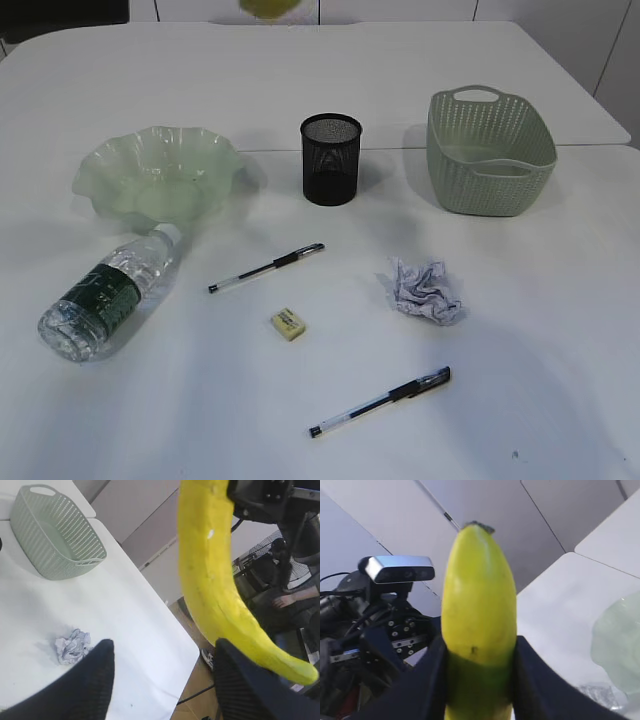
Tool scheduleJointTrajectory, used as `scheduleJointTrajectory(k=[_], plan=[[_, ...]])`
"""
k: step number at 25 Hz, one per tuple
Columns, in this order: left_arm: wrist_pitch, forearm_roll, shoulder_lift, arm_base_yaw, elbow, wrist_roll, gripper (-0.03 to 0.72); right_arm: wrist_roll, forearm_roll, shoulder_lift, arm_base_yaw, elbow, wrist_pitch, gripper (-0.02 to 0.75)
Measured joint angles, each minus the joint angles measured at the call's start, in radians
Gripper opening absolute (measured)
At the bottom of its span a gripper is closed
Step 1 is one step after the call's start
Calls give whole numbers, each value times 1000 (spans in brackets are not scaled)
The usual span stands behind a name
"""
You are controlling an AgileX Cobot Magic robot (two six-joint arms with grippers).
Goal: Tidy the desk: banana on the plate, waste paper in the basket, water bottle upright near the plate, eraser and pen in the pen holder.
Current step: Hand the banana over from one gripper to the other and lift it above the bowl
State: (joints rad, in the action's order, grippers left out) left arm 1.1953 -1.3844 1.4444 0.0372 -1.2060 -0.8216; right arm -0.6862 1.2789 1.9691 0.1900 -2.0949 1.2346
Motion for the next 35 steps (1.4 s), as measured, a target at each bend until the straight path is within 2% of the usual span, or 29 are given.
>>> scheduleJointTrajectory(k=[11, 19, 25, 35], plan=[[0, -95, 0, 0, 0, -21, 444, 14, 12, 0, 117, -23, -2, 244], [0, -151, 0, -4, 0, -23, 445, 16, 15, 0, 139, -23, -2, 244], [0, -167, 0, -81, 0, -23, 445, 16, 21, 0, 139, -23, -2, 244], [0, -217, 0, -135, 0, -23, 445, 13, 103, 0, 139, -23, -2, 244]])
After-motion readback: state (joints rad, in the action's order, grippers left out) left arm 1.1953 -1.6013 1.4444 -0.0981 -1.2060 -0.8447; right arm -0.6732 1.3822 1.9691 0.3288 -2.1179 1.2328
